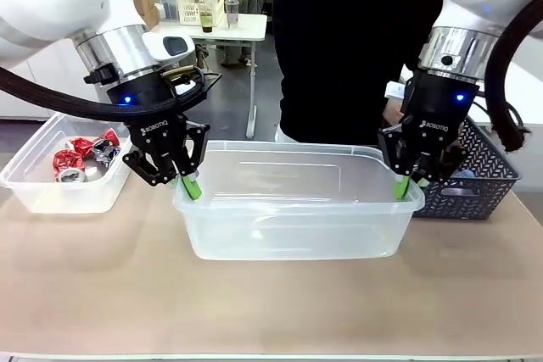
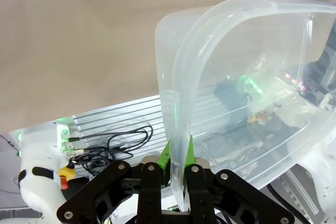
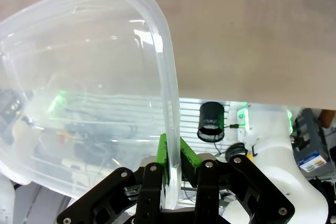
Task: Sort the waste into each basket.
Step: Offer the picked Organizing box to the human.
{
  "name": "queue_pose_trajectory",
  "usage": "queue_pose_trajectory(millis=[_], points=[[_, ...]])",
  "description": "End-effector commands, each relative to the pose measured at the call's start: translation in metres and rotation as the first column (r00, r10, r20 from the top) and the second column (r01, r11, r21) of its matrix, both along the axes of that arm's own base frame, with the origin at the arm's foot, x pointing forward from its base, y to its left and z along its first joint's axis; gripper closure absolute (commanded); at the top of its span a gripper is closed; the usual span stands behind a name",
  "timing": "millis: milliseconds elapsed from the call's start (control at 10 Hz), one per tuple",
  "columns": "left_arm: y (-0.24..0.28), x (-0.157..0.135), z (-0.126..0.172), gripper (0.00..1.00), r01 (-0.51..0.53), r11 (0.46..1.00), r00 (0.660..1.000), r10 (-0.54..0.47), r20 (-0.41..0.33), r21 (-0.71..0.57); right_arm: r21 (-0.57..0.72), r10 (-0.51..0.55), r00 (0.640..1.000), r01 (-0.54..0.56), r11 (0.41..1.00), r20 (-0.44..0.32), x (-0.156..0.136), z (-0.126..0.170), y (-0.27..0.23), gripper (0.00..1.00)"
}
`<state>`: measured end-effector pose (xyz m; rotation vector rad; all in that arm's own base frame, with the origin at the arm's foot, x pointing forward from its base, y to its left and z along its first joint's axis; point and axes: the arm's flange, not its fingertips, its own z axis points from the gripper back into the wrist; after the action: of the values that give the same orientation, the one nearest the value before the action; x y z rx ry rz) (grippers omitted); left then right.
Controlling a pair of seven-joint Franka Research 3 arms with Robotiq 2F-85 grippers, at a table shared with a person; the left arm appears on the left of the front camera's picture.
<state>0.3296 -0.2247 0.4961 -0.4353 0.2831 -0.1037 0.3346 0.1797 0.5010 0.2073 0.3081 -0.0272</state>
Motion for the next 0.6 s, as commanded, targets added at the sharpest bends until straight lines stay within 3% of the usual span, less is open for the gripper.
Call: queue_pose_trajectory(millis=[0, 500], points=[[0.0036, -0.0009, 0.0092, 1.0, 0.001, 0.998, 1.0, 0.0, 0.017, -0.055, -0.011, -0.003, 1.0, 0.003, 1.0, -0.016, 0.0025, -0.0032, -0.0034, 1.0], [0.0036, -0.0009, 0.0092, 1.0, 0.001, 0.998, 1.0, 0.0, 0.017, -0.055, -0.011, -0.003, 1.0, 0.003, 1.0, -0.016, 0.0025, -0.0032, -0.0034, 1.0]])
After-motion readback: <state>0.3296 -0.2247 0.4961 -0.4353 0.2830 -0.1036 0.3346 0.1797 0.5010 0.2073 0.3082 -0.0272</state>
